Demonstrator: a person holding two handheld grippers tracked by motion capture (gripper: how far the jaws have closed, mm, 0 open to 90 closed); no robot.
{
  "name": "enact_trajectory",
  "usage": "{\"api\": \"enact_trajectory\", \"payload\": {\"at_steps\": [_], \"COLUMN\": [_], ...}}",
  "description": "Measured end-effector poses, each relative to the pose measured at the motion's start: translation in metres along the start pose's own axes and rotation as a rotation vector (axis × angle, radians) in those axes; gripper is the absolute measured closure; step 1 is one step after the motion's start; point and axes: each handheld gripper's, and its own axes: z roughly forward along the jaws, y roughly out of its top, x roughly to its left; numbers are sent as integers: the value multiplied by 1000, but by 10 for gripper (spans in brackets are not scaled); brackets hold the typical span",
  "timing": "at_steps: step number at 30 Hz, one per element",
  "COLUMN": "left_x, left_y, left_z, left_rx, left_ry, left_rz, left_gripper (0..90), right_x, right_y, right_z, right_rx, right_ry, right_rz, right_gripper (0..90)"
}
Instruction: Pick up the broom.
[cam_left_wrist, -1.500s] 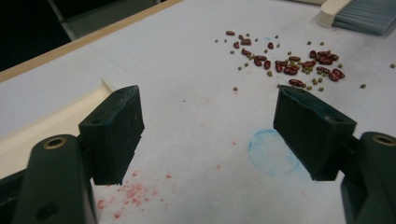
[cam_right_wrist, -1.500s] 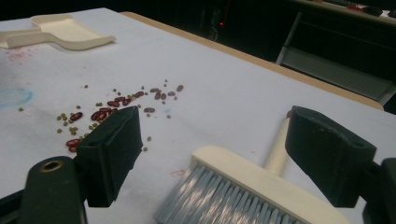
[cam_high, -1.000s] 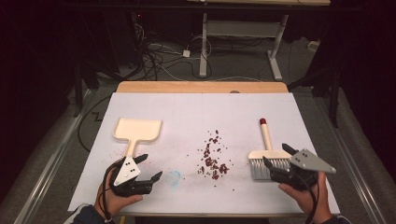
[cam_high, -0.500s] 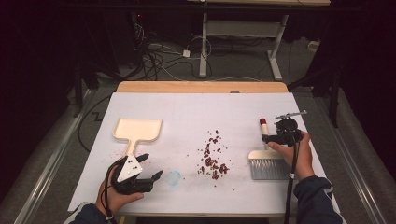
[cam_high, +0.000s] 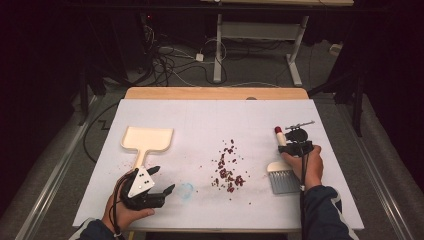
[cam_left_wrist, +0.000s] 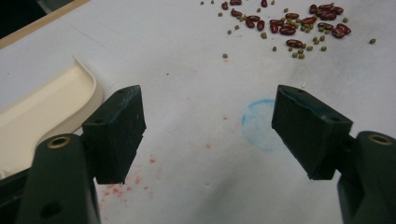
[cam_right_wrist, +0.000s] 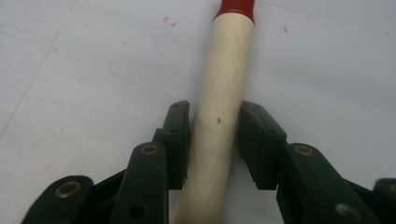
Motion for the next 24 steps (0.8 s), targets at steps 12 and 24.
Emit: {"api": "enact_trajectory", "payload": {"at_steps": [12,24], "left_x": [0,1], "left_y": [-4,-2], "left_z": [-3,-7], "left_rx": [1,-18], "left_ry": [13,12], "left_rz": [-14,-35], "left_gripper": [240,237], "right_x": [-1,-4], "right_y": [0,-6], "right_z": [1,-34], "right_rx": [-30,-232], "right_ry": [24,70], "right_rz": [-21,-49], "right_gripper": [703,707]}}
